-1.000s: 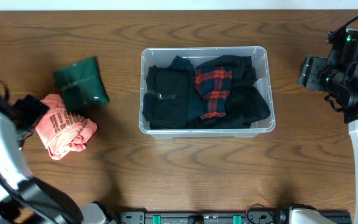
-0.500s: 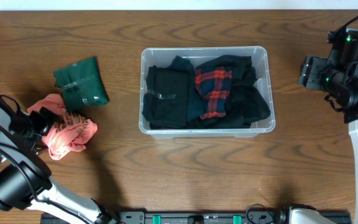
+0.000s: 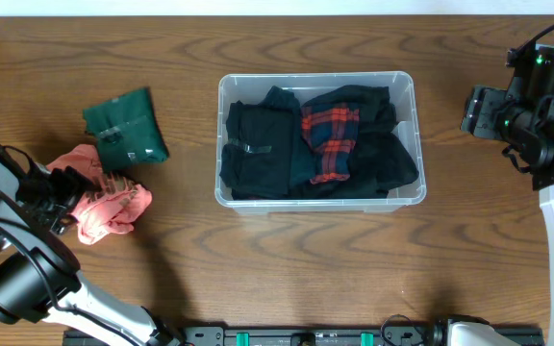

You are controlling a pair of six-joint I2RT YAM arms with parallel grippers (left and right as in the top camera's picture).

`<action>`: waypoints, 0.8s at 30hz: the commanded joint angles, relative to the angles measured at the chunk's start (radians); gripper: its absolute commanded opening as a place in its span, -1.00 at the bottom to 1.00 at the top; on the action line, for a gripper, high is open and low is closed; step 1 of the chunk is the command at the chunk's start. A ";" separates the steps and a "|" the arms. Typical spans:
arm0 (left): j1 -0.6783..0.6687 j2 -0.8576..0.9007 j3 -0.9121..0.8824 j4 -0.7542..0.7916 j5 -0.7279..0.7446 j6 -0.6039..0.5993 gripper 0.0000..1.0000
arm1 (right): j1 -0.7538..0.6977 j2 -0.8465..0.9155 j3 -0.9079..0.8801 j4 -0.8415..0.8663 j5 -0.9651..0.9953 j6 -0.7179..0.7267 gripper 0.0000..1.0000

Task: Pack container
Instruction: 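Move the left gripper back and grasp the pink printed shirt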

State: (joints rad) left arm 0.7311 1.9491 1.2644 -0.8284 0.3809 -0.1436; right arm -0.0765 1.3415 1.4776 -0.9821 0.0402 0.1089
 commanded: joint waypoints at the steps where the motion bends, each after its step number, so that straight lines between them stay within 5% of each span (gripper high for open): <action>1: -0.018 0.016 -0.004 -0.010 0.051 0.050 0.02 | -0.007 -0.005 0.000 -0.003 0.000 -0.014 0.50; 6: -0.017 0.012 -0.004 -0.048 0.058 0.043 -0.87 | -0.007 -0.005 0.000 -0.003 0.000 -0.013 0.50; 12: -0.017 -0.098 -0.002 -0.062 0.200 0.035 -0.88 | -0.007 -0.005 0.000 -0.002 0.000 -0.014 0.50; 24: -0.088 -0.681 0.024 -0.099 0.374 -0.062 -0.88 | -0.007 -0.005 0.000 -0.002 0.000 -0.014 0.50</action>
State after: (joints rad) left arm 0.6903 1.3598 1.2652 -0.9295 0.6609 -0.1482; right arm -0.0765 1.3415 1.4776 -0.9829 0.0402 0.1089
